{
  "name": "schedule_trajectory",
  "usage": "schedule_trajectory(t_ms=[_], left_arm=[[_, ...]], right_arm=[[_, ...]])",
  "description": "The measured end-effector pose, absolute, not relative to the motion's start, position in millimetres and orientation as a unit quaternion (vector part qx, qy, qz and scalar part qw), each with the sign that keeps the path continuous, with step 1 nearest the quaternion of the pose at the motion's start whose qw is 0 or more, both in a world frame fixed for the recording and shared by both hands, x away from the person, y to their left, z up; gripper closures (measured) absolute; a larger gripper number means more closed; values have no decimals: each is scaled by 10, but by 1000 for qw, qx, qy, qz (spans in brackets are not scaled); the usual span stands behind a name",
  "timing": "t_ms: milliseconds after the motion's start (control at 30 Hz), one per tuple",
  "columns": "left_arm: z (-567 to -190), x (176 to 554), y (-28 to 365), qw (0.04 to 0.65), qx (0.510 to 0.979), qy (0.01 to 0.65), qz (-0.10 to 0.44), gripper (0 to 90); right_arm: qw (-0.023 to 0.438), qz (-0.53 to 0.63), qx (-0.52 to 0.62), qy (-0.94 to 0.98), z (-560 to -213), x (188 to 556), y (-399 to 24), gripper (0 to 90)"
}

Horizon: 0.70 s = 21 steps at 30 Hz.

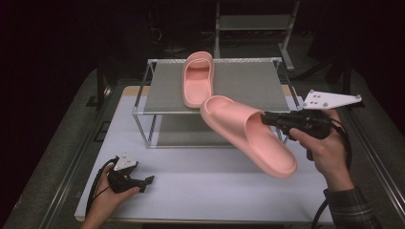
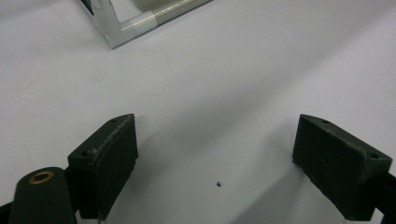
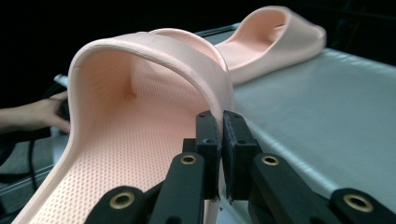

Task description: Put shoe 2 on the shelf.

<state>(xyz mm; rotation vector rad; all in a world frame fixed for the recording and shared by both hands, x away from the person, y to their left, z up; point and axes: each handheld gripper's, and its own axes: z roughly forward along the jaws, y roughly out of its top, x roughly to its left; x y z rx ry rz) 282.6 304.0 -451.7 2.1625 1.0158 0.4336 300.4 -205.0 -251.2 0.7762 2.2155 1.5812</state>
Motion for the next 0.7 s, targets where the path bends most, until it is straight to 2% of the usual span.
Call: schedule_trajectory(t_ms=[300, 700], left_arm=[[-4516, 2825, 3040, 349, 835, 392, 167, 129], [-4515, 2824, 3041, 348, 835, 392, 167, 129]], right_arm=[[189, 541, 299, 763, -2294, 3323, -2214, 855], [231, 511, 330, 760, -2203, 3794, -2268, 855]])
